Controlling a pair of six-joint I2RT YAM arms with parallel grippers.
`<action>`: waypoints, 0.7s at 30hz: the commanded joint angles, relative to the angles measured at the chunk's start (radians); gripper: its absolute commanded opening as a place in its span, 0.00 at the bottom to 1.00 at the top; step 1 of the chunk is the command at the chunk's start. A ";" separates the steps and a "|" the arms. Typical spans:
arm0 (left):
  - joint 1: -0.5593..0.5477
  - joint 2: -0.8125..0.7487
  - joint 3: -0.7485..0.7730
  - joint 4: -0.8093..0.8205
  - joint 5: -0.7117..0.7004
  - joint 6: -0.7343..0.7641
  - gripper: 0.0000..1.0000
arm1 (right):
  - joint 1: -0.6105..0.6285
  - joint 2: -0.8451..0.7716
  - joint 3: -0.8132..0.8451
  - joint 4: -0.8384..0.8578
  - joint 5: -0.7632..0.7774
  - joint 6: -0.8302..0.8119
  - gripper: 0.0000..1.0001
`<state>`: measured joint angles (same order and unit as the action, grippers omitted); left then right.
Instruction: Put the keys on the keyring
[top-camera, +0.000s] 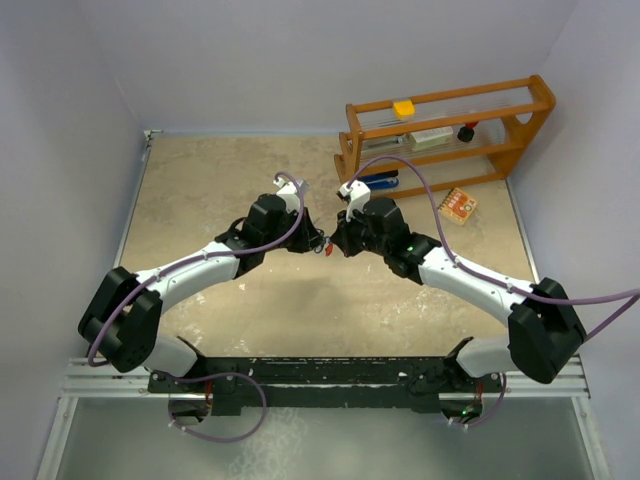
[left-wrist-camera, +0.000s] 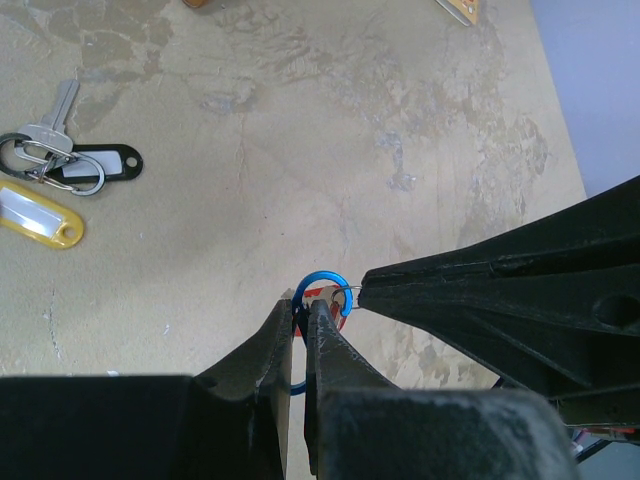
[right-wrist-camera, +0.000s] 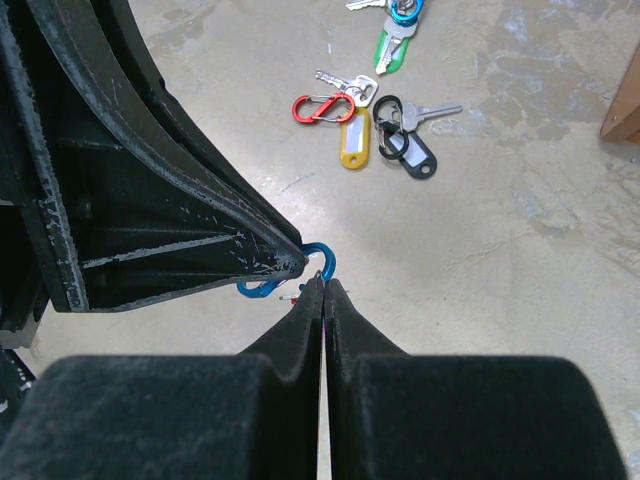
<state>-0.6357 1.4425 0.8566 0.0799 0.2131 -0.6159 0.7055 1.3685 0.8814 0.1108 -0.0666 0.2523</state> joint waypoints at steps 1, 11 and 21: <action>0.004 -0.016 0.043 0.021 0.010 0.017 0.03 | -0.005 -0.010 0.008 0.024 0.020 -0.019 0.00; 0.004 -0.017 0.041 0.025 0.008 0.016 0.20 | -0.005 -0.013 0.008 0.024 0.022 -0.023 0.00; 0.004 -0.020 0.036 0.028 0.005 0.016 0.26 | -0.005 -0.010 0.008 0.024 0.022 -0.028 0.00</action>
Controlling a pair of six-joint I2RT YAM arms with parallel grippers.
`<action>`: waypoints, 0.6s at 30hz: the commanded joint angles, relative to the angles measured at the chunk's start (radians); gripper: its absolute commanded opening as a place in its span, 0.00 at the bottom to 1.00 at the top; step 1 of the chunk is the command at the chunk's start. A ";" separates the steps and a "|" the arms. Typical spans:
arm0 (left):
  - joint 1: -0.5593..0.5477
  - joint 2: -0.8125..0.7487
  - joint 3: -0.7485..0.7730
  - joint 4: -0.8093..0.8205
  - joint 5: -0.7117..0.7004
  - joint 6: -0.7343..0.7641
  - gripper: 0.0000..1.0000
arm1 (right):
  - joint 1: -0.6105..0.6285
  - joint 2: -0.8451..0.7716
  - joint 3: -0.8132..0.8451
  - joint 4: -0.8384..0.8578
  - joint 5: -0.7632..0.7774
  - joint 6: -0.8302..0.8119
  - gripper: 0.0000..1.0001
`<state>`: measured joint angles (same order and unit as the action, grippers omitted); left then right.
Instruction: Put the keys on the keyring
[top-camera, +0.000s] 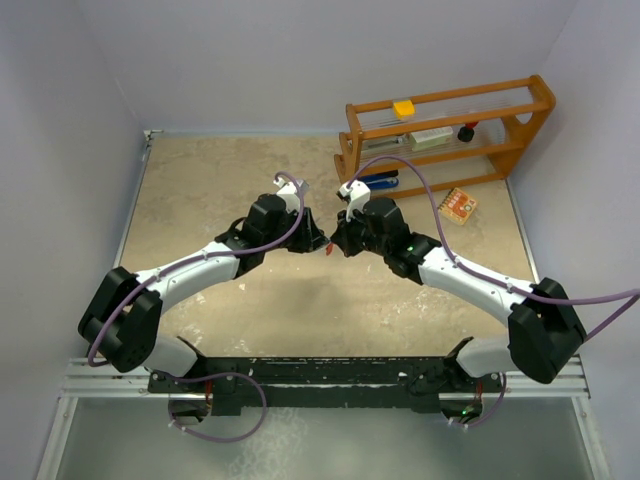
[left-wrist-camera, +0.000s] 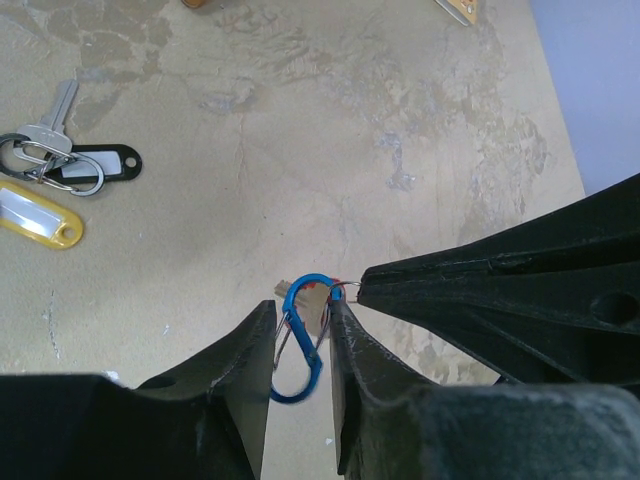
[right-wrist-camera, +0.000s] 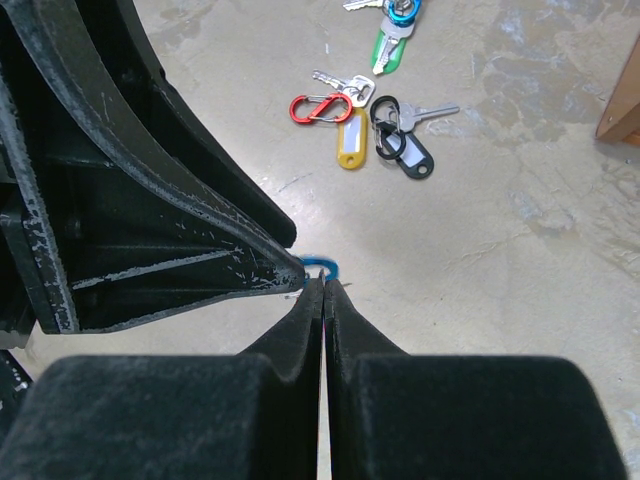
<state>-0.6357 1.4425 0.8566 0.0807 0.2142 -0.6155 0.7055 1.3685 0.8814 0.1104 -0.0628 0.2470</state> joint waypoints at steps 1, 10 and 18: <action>0.004 -0.022 0.035 0.027 0.001 0.015 0.27 | -0.005 -0.009 0.008 0.024 0.018 -0.023 0.00; 0.005 -0.080 0.020 0.006 -0.145 0.002 0.39 | -0.005 -0.013 0.011 0.018 0.024 -0.028 0.00; 0.011 -0.198 -0.030 -0.062 -0.442 -0.045 0.48 | -0.005 -0.017 0.011 0.012 0.028 -0.033 0.00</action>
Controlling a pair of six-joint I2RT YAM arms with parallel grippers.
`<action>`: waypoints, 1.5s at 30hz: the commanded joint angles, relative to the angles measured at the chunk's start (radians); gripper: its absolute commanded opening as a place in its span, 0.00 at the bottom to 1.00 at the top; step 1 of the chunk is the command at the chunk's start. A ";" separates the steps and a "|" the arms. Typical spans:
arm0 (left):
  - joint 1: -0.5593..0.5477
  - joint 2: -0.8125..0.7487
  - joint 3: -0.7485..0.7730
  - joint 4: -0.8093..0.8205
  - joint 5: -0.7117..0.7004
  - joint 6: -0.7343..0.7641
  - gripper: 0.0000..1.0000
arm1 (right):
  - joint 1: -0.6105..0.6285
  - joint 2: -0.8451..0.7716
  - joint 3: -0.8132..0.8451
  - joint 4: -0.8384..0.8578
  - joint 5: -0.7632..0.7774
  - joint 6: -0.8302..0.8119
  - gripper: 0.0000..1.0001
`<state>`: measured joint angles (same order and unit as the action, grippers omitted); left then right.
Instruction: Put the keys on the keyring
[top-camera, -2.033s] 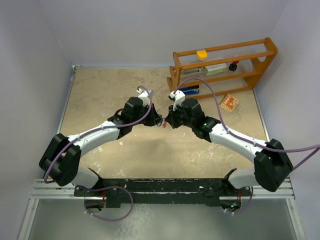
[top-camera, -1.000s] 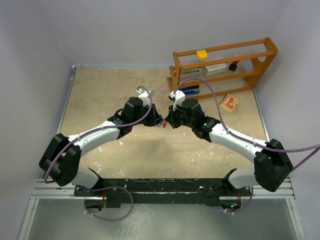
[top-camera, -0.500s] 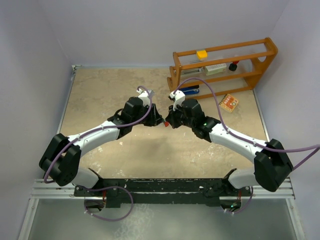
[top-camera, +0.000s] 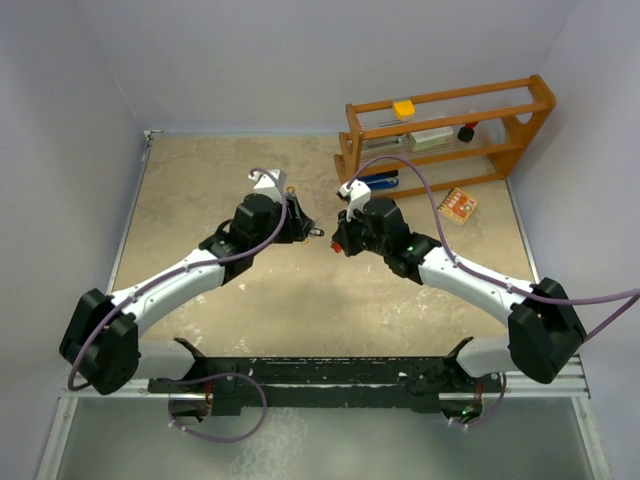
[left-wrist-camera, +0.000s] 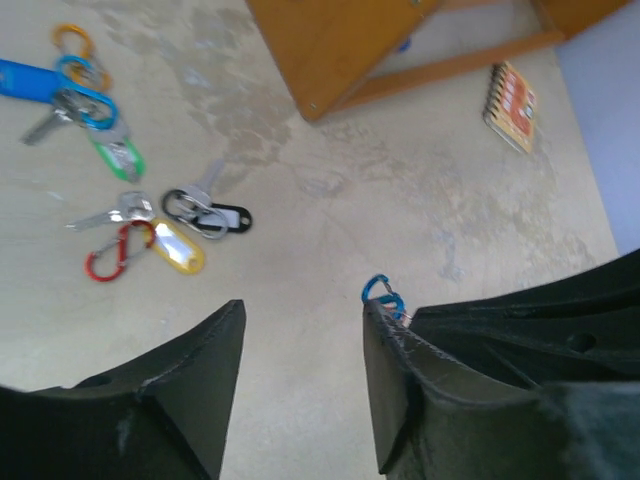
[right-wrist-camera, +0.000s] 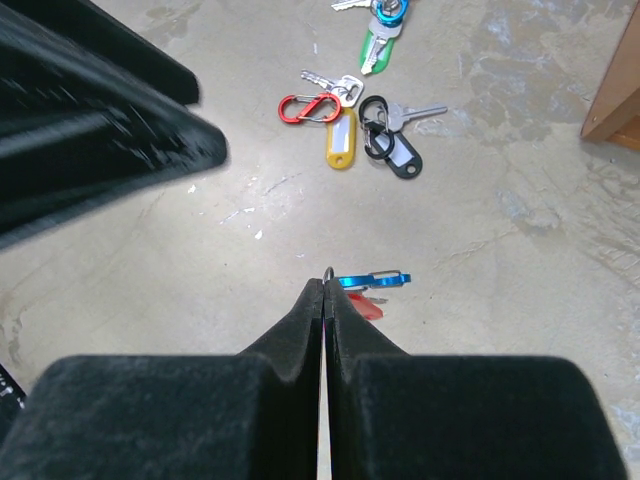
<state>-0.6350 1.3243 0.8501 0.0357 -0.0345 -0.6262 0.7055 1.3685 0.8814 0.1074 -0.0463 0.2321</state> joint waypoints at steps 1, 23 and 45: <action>0.013 -0.094 -0.028 -0.033 -0.242 -0.050 0.51 | -0.006 -0.017 0.011 0.015 0.012 -0.018 0.00; 0.083 -0.226 -0.119 -0.129 -0.526 -0.208 0.72 | -0.005 0.069 0.100 -0.027 0.078 -0.005 0.00; 0.133 -0.223 -0.160 -0.086 -0.438 -0.209 0.73 | -0.020 0.428 0.460 0.030 0.189 -0.093 0.00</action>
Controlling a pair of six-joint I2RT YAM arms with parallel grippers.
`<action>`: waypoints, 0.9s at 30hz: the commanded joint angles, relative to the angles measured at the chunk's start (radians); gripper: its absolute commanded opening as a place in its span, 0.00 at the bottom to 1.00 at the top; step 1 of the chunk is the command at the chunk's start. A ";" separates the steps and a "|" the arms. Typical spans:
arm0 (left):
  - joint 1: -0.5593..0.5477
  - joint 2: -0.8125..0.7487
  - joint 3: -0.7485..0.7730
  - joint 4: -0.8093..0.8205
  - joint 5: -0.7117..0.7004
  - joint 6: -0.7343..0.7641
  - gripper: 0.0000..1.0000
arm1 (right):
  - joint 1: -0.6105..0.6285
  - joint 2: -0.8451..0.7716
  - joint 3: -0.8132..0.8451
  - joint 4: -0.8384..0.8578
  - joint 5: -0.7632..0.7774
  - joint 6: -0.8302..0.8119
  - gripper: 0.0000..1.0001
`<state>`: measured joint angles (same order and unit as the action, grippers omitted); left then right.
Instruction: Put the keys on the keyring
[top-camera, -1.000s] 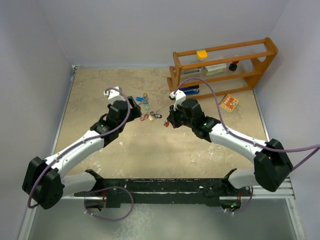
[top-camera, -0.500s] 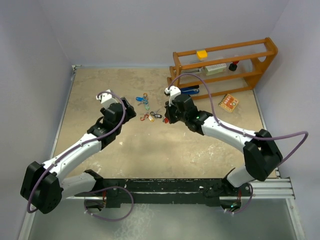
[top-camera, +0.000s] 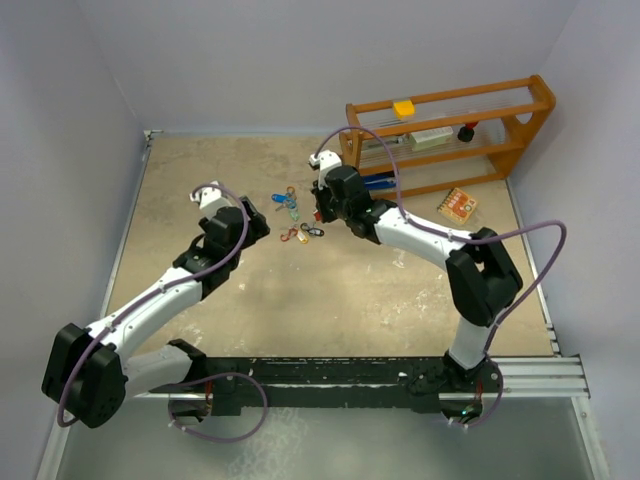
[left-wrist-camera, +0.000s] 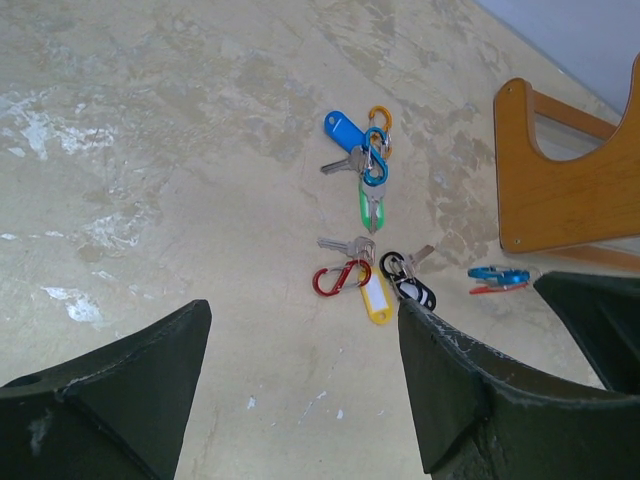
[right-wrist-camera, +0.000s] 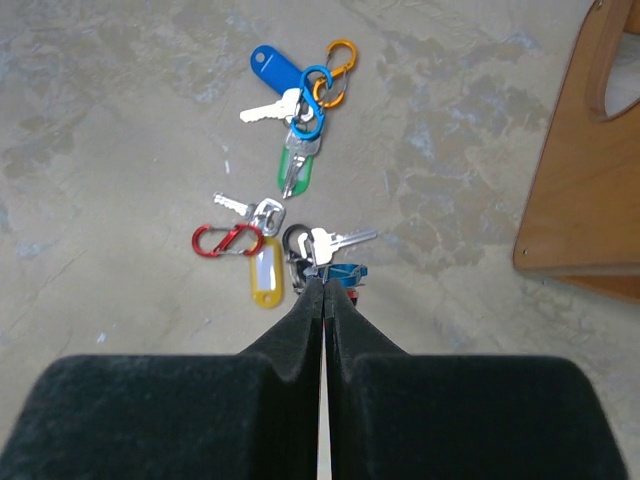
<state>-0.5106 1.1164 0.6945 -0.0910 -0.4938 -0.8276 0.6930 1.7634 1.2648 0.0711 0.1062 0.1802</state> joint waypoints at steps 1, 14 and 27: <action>0.009 -0.016 -0.006 0.042 0.024 -0.009 0.73 | -0.008 0.045 0.089 0.075 0.041 -0.044 0.00; 0.013 -0.040 -0.022 0.057 0.015 -0.024 0.73 | -0.018 -0.030 0.008 0.218 0.157 -0.049 0.48; 0.014 -0.148 0.050 0.010 -0.195 -0.019 0.73 | -0.025 -0.413 -0.288 0.024 0.706 0.309 1.00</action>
<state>-0.5045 1.0214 0.6830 -0.0776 -0.5648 -0.8383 0.6777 1.3952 0.9855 0.2474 0.4835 0.2642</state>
